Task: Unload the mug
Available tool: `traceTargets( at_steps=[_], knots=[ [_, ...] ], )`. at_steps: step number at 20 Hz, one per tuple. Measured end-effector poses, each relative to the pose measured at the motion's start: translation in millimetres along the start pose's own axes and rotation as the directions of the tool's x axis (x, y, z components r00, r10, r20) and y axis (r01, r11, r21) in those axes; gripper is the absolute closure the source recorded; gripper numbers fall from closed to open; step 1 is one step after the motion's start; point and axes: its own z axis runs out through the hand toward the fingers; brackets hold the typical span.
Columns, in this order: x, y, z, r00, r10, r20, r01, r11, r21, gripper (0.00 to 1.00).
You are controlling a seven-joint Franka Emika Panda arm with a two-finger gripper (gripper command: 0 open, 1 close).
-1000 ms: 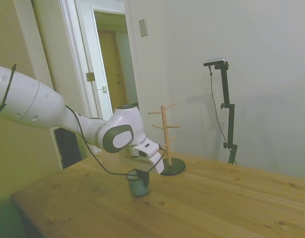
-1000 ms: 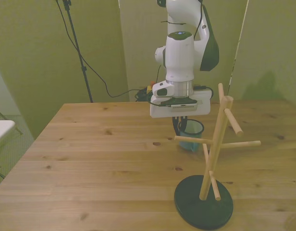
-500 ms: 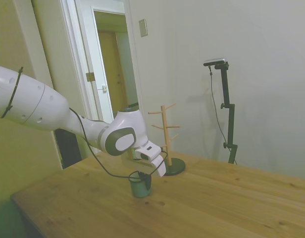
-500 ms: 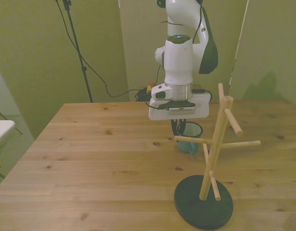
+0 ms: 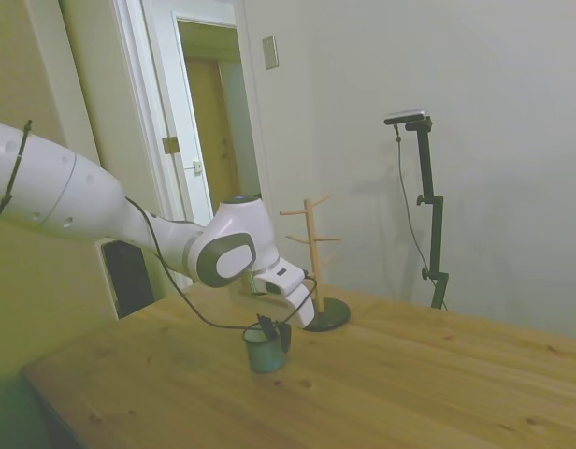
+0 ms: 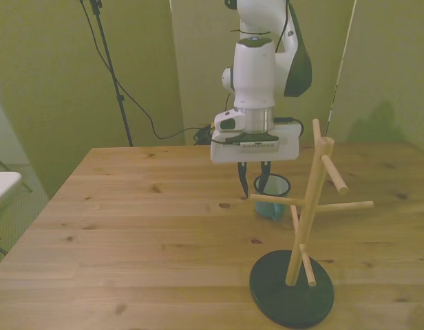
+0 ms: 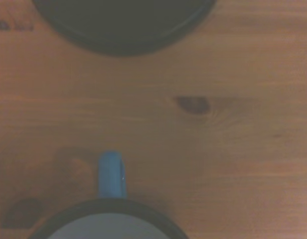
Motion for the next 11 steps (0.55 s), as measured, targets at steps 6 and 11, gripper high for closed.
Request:
traceTargets(
  at_steps=[6, 11],
  knots=[
    [-5.3, -15.1, -70.3, 0.999, 0.024, -0.036, -0.023, 0.999, 0.030, 0.00],
    [-24.2, -40.4, -95.7, 0.999, 0.041, 0.000, -0.041, 0.999, 0.013, 0.00]
  ],
)
